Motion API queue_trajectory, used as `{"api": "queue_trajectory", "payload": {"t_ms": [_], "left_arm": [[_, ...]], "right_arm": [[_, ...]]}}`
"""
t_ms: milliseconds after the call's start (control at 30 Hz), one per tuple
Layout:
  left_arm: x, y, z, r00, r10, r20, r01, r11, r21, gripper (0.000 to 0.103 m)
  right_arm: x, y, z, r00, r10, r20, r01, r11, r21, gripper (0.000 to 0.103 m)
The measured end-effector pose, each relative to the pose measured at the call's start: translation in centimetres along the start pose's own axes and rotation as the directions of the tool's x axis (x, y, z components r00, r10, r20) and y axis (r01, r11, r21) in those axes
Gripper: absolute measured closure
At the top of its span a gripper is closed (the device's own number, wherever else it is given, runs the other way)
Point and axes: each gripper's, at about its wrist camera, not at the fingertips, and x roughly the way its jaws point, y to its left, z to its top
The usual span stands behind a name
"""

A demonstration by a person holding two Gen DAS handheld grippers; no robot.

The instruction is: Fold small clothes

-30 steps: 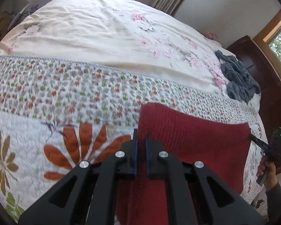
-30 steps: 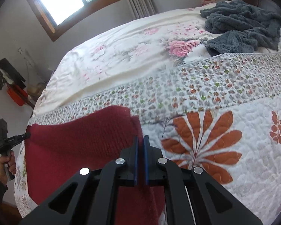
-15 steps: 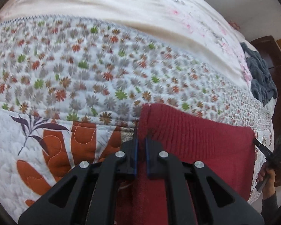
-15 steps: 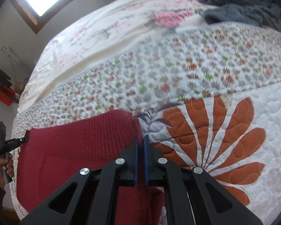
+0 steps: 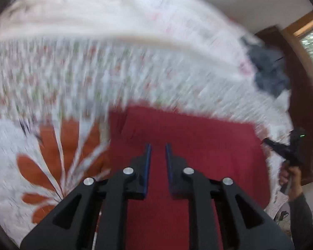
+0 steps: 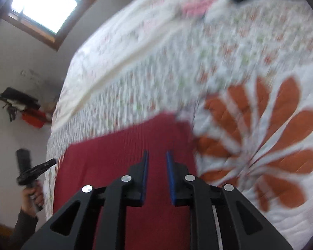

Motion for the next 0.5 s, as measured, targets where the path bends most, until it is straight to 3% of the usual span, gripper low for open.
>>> {"api": "queue_trajectory", "payload": {"t_ms": [67, 100, 133, 233, 267, 333, 367, 400, 433, 500], "left_arm": [[1.8, 1.1, -0.3, 0.997, 0.054, -0.049, -0.055, 0.998, -0.017, 0.098], [2.3, 1.9, -0.5, 0.996, 0.064, -0.062, -0.066, 0.997, -0.030, 0.102], [2.4, 2.5, -0.5, 0.996, 0.060, -0.061, -0.063, 0.997, -0.045, 0.102], [1.1, 3.4, -0.5, 0.999, 0.019, -0.042, -0.023, 0.995, -0.097, 0.103], [0.0, 3.2, -0.7, 1.000, -0.014, -0.015, 0.012, 0.996, -0.086, 0.103], [-2.4, 2.0, -1.7, 0.992, -0.121, 0.032, 0.122, 0.992, -0.041, 0.103], [-3.4, 1.6, -2.6, 0.981, -0.189, 0.045, 0.191, 0.981, -0.022, 0.101], [-3.5, 1.6, -3.4, 0.978, -0.202, 0.041, 0.203, 0.979, -0.019, 0.101], [-3.2, 1.9, -4.2, 0.983, -0.184, 0.027, 0.185, 0.983, -0.019, 0.101], [-1.2, 3.5, -5.6, 0.995, -0.091, -0.035, 0.089, 0.995, -0.048, 0.102]], "right_arm": [[1.0, -0.7, -0.5, 0.999, -0.043, -0.028, 0.043, 0.999, 0.003, 0.091], [1.7, -1.6, -0.7, 0.997, -0.071, -0.041, 0.071, 0.997, 0.014, 0.103], [1.9, -2.3, -0.8, 0.995, -0.092, -0.045, 0.093, 0.995, 0.028, 0.103], [1.2, -3.1, -1.1, 0.998, -0.051, -0.038, 0.055, 0.995, 0.086, 0.103], [0.4, -2.4, -1.3, 0.999, -0.022, -0.032, 0.024, 0.997, 0.077, 0.098], [-1.1, -0.7, -2.1, 0.997, 0.067, -0.023, -0.066, 0.997, 0.046, 0.098], [-1.5, 0.0, -2.8, 0.994, 0.110, -0.028, -0.109, 0.993, 0.035, 0.098], [-1.8, 0.4, -3.6, 0.989, 0.144, -0.041, -0.143, 0.989, 0.027, 0.098], [-1.4, 0.7, -4.5, 0.985, 0.161, -0.061, -0.159, 0.987, 0.027, 0.098], [-0.2, 0.0, -5.6, 0.988, 0.117, -0.102, -0.113, 0.993, 0.036, 0.103]]}}
